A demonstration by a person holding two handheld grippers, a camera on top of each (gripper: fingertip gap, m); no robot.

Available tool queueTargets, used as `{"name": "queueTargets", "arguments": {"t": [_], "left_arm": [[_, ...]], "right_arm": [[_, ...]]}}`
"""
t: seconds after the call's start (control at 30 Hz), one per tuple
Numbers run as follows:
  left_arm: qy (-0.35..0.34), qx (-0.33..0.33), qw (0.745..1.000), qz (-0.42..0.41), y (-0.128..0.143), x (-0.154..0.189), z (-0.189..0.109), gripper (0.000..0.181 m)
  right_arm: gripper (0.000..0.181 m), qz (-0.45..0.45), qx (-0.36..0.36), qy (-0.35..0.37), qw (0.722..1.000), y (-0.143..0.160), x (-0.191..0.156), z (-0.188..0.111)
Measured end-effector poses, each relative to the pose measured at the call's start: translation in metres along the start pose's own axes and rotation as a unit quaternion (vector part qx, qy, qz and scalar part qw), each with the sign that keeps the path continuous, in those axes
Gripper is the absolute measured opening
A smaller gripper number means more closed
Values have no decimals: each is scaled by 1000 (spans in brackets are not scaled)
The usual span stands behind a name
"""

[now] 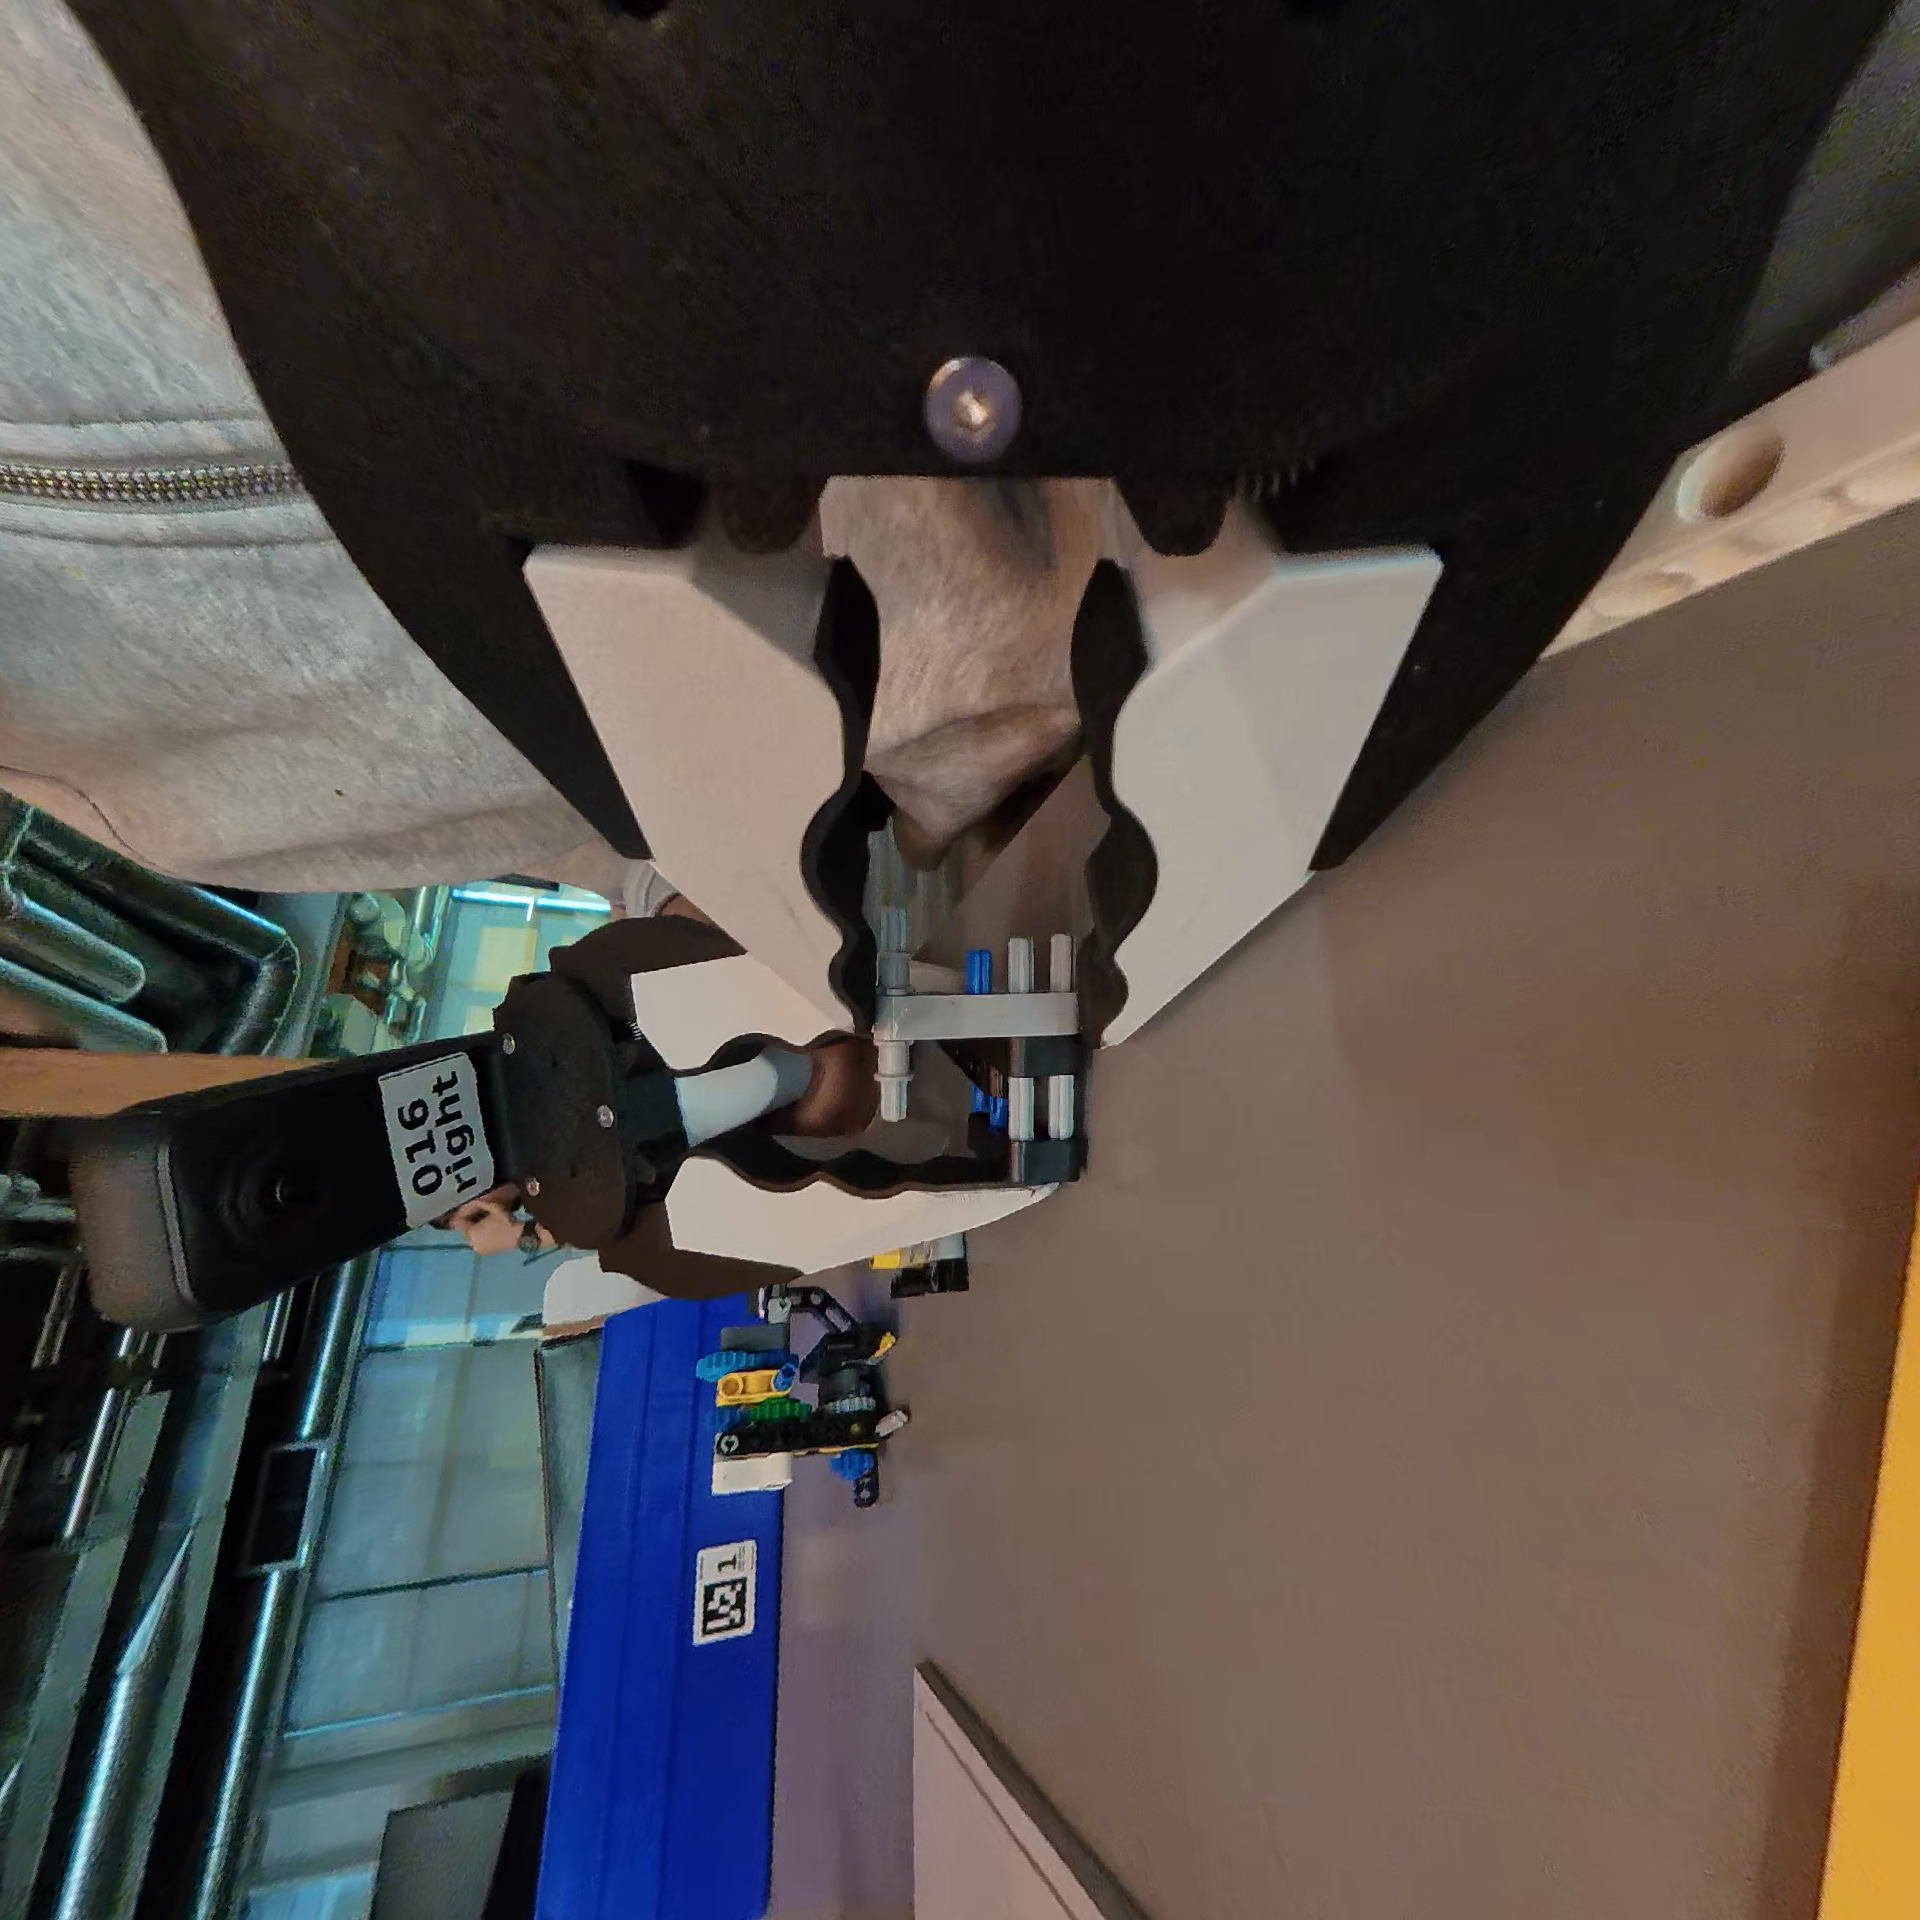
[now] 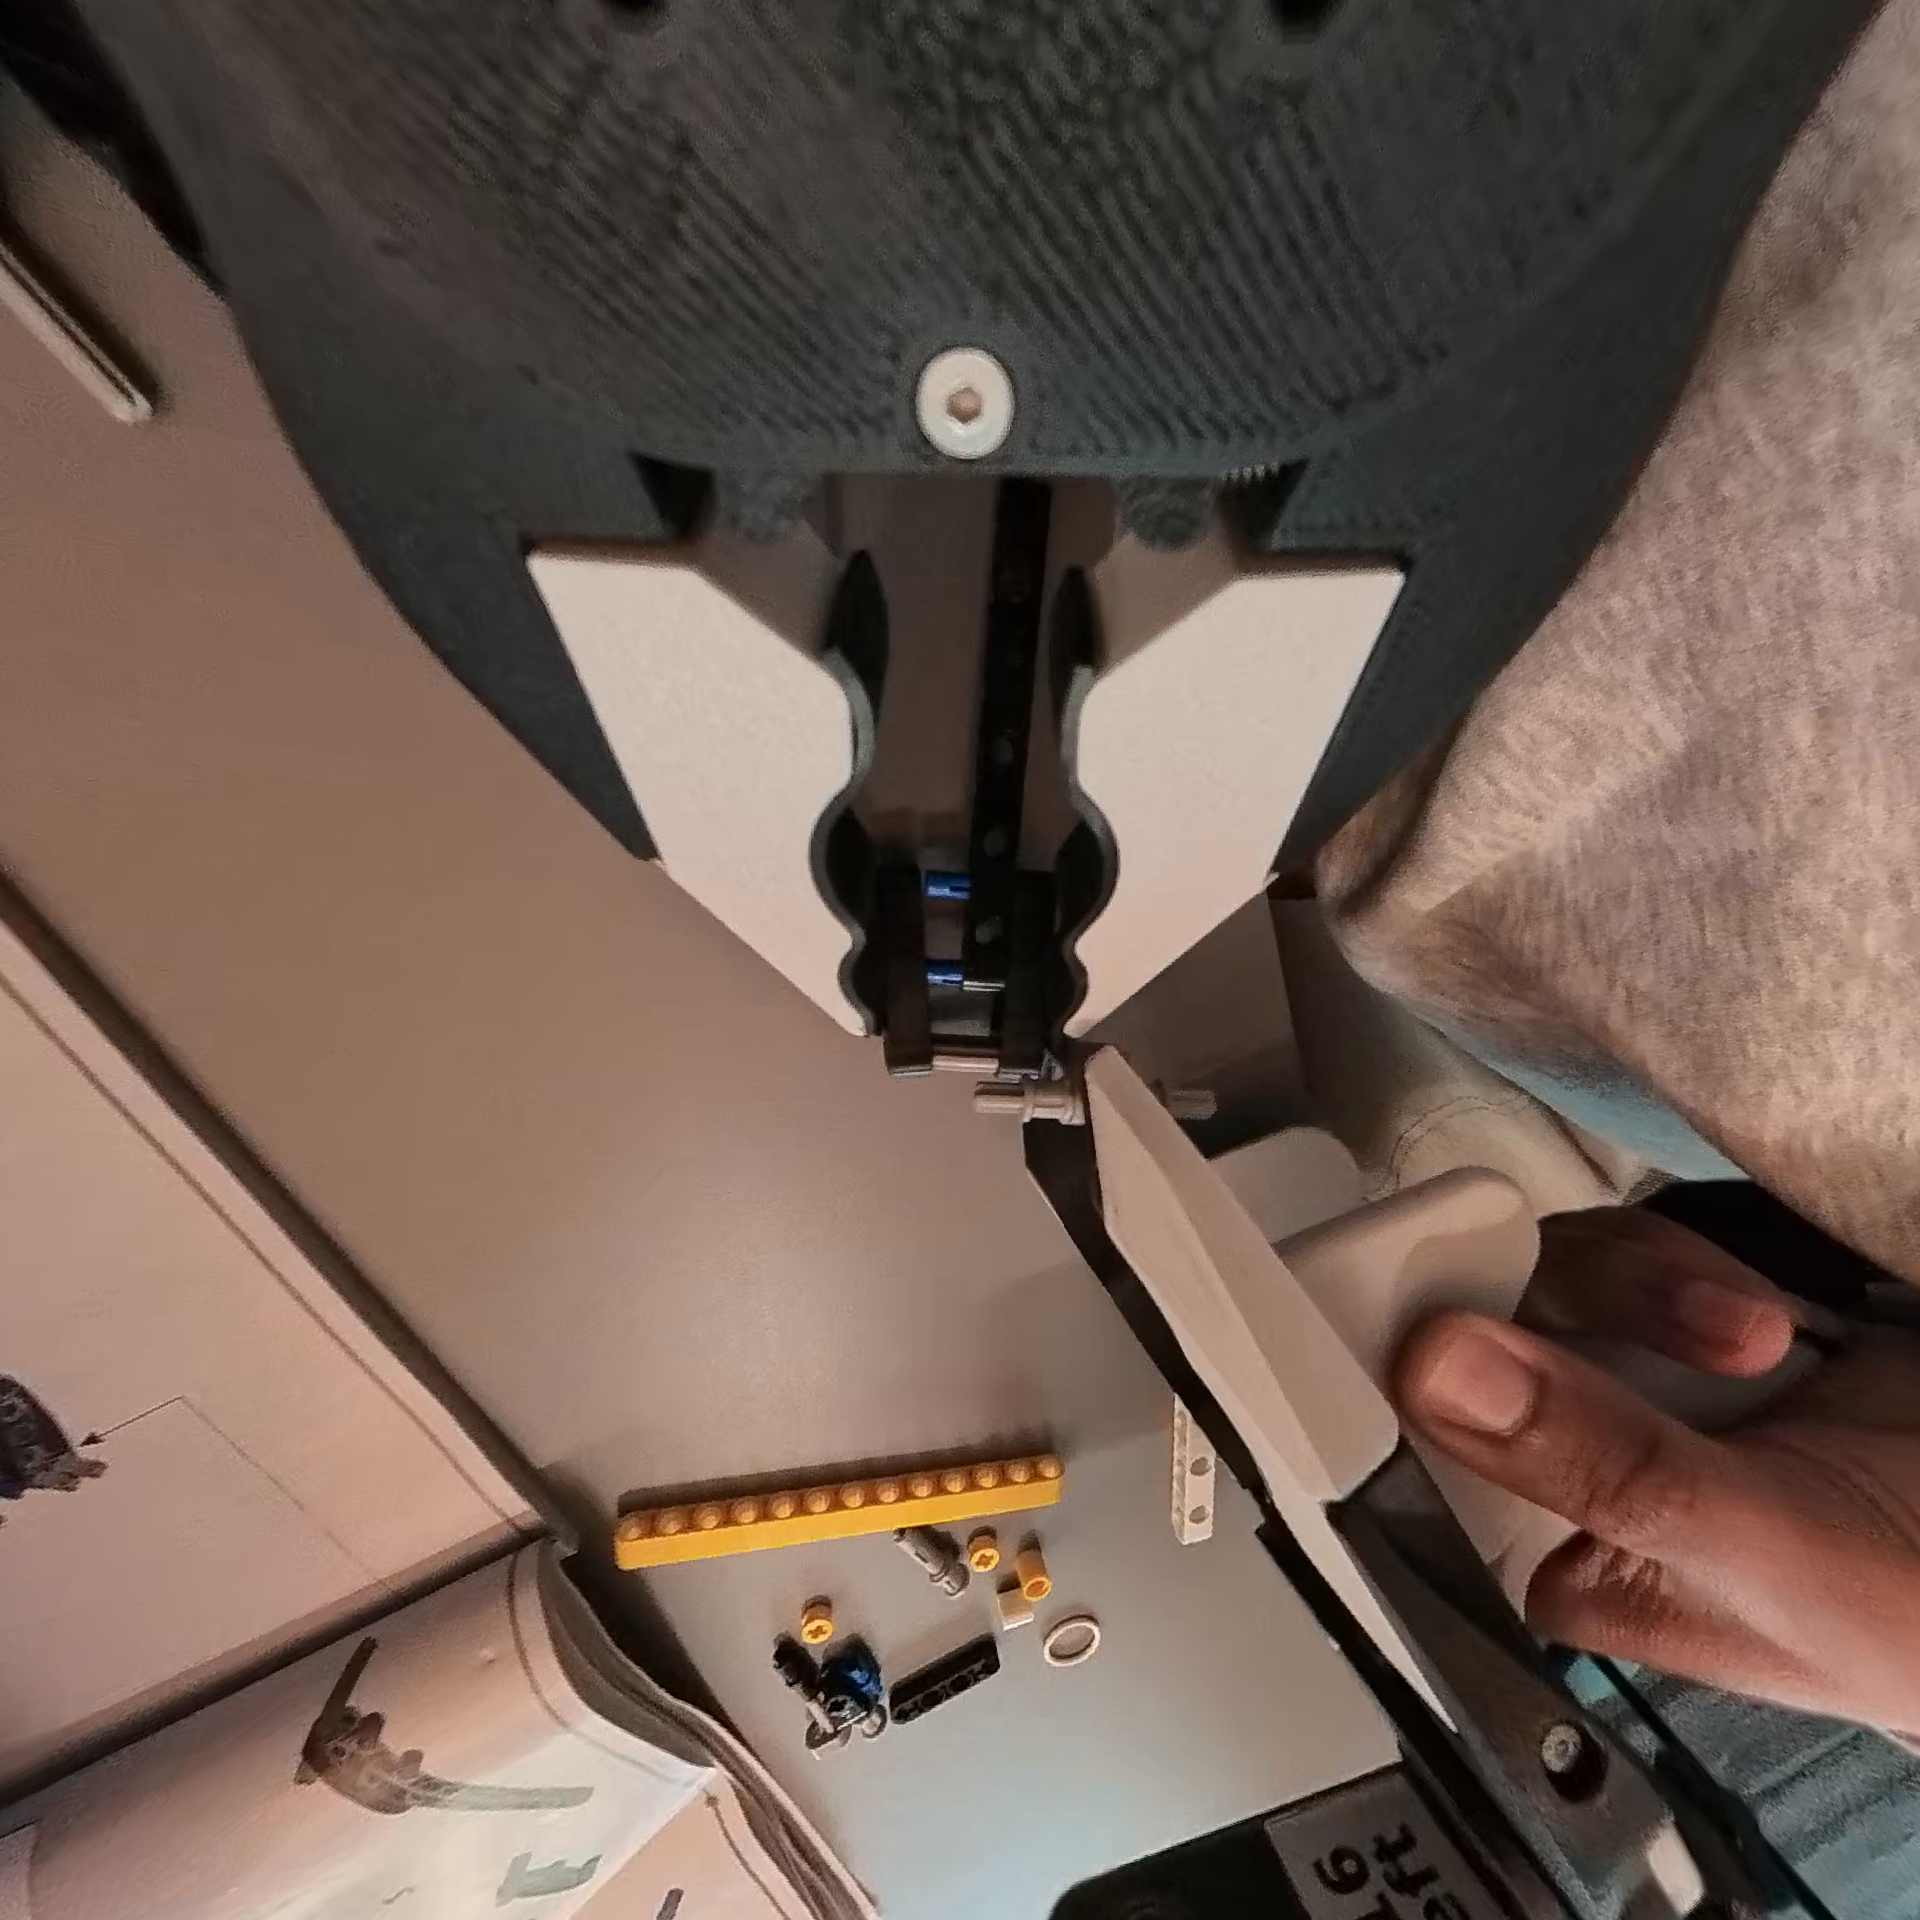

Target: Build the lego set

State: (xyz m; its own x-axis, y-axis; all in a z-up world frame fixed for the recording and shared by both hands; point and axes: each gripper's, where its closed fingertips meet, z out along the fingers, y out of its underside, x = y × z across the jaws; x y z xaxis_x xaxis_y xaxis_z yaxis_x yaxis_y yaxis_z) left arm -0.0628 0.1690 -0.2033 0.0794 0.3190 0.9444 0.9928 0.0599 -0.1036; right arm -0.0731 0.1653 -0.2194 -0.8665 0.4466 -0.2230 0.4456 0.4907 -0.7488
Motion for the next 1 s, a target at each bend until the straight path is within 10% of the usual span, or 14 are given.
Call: {"name": "queueTargets", "arguments": {"t": [0.57,1.0], "left_arm": [[50,36,998,1,-7,16,0,40],[176,99,968,150,-13,65,-30,63]], "right_arm": [[30,20,29,-10,999,-12,3,-9],[30,103,221,-151,958,-67,-8,-59]]}}
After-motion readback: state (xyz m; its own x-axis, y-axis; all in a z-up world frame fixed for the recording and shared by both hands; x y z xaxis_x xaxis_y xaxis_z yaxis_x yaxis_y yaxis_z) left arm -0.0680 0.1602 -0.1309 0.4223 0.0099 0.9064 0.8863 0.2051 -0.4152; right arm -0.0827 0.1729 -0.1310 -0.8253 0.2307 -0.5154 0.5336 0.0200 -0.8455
